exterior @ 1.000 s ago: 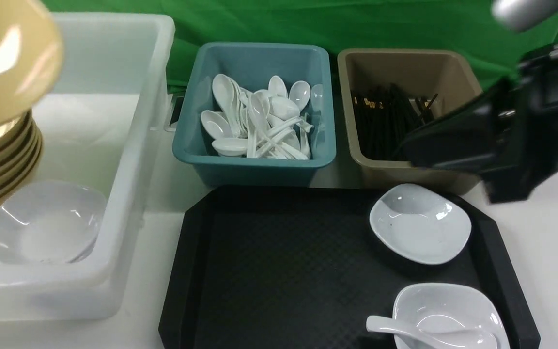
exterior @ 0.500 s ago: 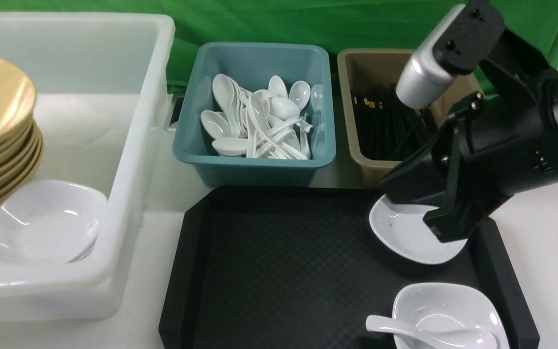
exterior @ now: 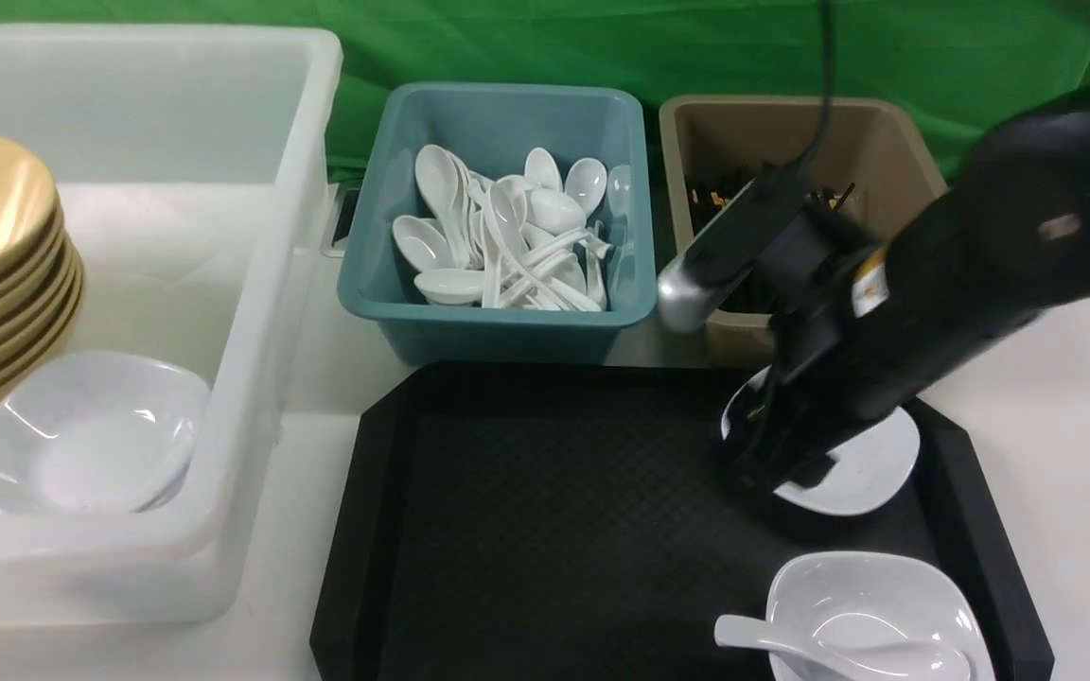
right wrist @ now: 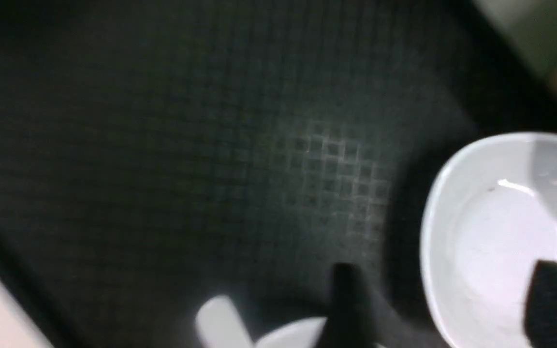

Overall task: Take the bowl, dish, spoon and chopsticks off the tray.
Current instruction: Use the right arm to grab the plate, then use the right arm to put the plate into the large storage box on the left

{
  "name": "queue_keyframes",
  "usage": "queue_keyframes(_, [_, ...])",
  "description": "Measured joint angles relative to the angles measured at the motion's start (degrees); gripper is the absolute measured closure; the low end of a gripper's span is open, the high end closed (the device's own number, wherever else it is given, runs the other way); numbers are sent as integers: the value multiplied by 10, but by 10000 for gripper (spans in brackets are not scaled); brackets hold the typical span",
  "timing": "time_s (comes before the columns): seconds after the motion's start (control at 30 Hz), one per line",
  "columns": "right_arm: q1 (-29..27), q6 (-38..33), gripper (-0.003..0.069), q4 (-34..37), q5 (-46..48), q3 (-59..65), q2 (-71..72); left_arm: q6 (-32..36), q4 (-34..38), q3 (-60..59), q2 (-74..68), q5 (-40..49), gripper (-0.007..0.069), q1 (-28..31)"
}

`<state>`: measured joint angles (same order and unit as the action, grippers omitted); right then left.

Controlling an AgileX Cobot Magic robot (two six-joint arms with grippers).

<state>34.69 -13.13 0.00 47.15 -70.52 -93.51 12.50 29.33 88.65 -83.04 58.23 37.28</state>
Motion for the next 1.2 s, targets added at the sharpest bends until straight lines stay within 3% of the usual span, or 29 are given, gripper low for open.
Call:
queue_keyframes(0.07, [0,36,92,-30,-14,0,-34,5,-16,0,24,23,386,-42])
queue_keyframes(0.1, [0,68,71,-66,-19,0,-64,7,-39,0,39,34,514,-80])
queue_keyframes(0.13, [0,87,67,-88,-23,0,-84,8,-57,0,51,42,576,-120])
queue_keyframes(0.2, [0,109,69,-107,-36,0,-113,2,-90,0,68,60,615,-183])
queue_keyframes(0.47, [0,155,94,-123,-65,-3,-170,-32,-178,-4,93,114,634,-332])
queue_keyframes(0.53, [1,161,211,-122,-66,-4,-172,-38,-197,-6,95,116,634,-360])
queue_keyframes(0.57, [1,162,328,-127,-68,-4,-172,-38,-202,-7,96,116,634,-366])
queue_keyframes(0.6, [1,162,351,-130,-68,-4,-172,-38,-203,-7,96,116,634,-367])
queue_keyframes(0.63, [0,164,491,-137,-68,-5,-171,-39,-208,-8,96,116,634,-370])
queue_keyframes(0.67, [0,165,538,-142,-67,-7,-168,-43,-215,-10,96,116,634,-371])
queue_keyframes(0.9, [37,108,619,-68,-57,-6,-93,-93,-268,-11,96,110,634,-372])
queue_keyframes(1.2, [96,45,633,49,10,-88,-14,-137,-319,-11,96,109,630,-370])
